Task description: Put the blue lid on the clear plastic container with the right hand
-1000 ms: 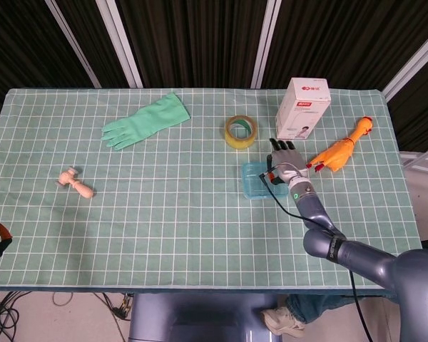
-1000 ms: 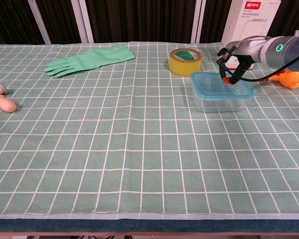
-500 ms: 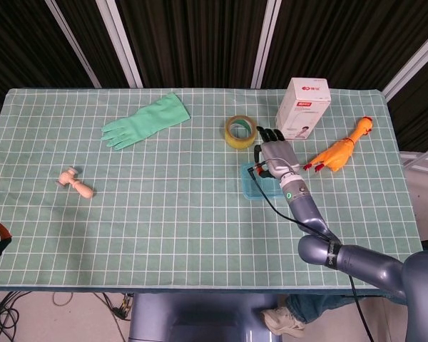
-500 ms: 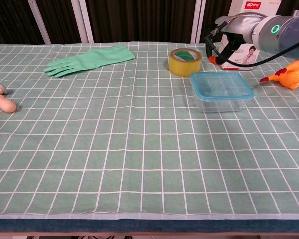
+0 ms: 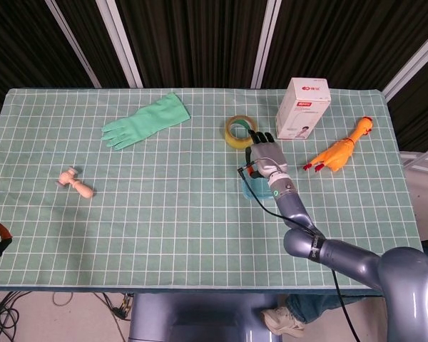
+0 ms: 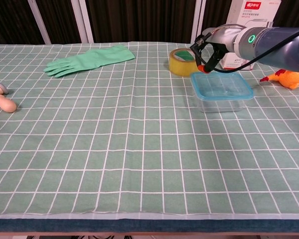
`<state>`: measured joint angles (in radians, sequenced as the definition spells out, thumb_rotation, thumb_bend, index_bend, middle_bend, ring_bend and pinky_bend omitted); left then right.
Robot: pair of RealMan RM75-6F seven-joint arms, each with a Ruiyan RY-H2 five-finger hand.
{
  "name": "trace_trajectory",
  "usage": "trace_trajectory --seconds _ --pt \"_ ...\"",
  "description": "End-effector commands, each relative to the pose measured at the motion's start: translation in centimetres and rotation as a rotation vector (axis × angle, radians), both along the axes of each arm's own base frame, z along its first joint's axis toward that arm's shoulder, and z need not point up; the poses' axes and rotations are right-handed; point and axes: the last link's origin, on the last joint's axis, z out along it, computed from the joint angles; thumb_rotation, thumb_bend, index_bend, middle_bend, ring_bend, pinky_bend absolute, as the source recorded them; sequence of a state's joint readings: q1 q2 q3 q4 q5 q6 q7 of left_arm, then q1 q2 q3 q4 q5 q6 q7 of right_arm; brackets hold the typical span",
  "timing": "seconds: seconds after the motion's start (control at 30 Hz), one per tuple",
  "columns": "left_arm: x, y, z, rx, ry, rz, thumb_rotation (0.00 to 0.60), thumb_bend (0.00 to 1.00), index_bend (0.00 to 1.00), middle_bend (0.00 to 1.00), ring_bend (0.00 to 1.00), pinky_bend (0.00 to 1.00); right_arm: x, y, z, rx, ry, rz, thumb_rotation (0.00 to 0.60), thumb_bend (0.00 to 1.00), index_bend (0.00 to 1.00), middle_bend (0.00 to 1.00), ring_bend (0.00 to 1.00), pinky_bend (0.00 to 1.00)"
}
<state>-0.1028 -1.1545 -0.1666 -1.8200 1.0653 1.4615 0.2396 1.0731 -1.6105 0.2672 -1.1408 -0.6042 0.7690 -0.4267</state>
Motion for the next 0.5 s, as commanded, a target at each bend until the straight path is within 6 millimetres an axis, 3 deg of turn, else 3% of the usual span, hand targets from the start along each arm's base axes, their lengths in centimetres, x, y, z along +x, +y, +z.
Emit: trace_trajectory --seconds 0.03,0.5 --pt "0.0 0.0 0.0 -0.002 -0.001 0.002 0.6 0.81 0.07 0.0 0.0 0.0 -0.1 -0.1 -0.4 0.01 0.009 -0.006 0.6 0.49 0.77 0.0 0.0 0.0" --pt "-0.1 0.1 0.1 0.003 0.002 0.006 0.6 0.81 0.07 0.0 0.0 0.0 -0.9 -0.5 -1.6 0.039 0.031 -0.026 0.6 0.49 0.77 0.0 0.0 0.0"
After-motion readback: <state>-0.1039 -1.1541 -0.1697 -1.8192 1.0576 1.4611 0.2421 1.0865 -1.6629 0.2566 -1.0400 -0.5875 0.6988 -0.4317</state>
